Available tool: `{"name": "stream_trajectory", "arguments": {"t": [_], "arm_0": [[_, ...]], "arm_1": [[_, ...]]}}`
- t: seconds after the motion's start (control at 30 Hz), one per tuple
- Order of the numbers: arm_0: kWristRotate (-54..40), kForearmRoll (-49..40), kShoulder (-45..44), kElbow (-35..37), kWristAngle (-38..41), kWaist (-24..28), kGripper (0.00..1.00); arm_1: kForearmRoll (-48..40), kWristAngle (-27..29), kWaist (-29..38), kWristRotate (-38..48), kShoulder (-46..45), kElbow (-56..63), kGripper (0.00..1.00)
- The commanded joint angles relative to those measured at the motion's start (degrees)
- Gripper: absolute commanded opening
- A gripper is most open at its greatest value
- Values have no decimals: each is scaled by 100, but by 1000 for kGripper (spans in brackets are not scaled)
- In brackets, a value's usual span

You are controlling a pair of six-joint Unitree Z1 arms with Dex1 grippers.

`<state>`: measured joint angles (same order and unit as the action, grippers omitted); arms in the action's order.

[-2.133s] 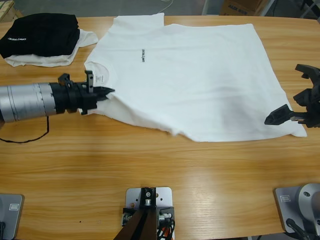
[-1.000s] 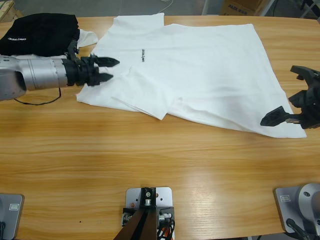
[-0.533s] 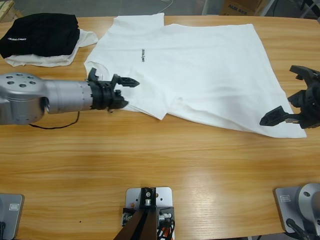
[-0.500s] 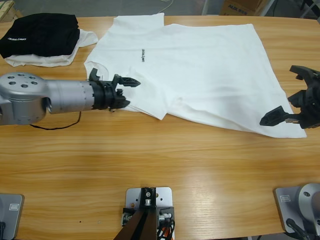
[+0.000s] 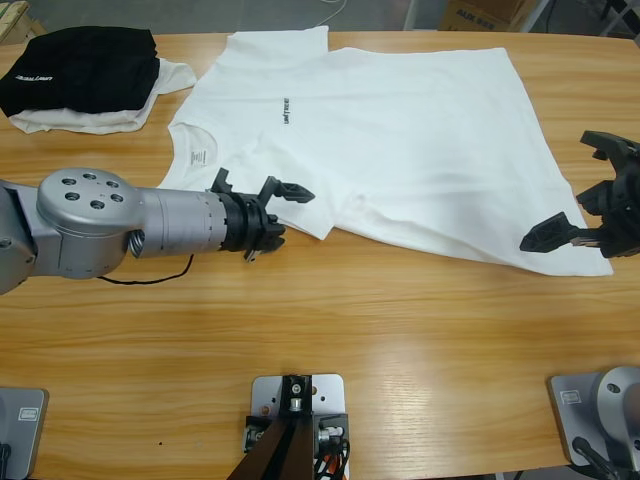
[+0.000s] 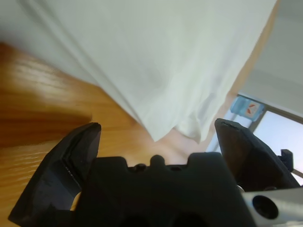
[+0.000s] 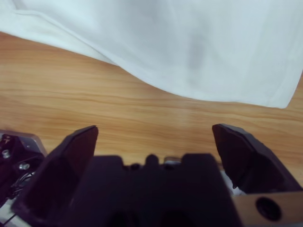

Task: Fold clothes

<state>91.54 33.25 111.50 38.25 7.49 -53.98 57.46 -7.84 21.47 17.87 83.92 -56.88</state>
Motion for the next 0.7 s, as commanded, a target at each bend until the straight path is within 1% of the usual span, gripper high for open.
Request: {"name": "stream_trajectory", "arguments": {"t": [0.03, 0.23, 0.47, 0.5, 0.6, 0.7], "arm_0": [[92, -143, 381, 279, -234, -112, 924], [92, -164, 633, 564, -257, -125, 918], [117, -257, 654, 578, -257, -169, 907], [125, -257, 654, 585, -257, -186, 888], [148, -250, 661, 587, -281, -205, 738], [155, -248, 663, 595, -334, -239, 724]], "arm_1": [[-60, -42, 59, -29, -130, 178, 1000], [-60, -42, 59, -29, -150, 178, 1000], [-86, -42, 59, -29, -123, 178, 1000], [-86, -42, 59, -29, -121, 178, 1000], [-86, -42, 59, -29, -129, 185, 1000], [-86, -42, 59, -27, -139, 186, 1000]]}}
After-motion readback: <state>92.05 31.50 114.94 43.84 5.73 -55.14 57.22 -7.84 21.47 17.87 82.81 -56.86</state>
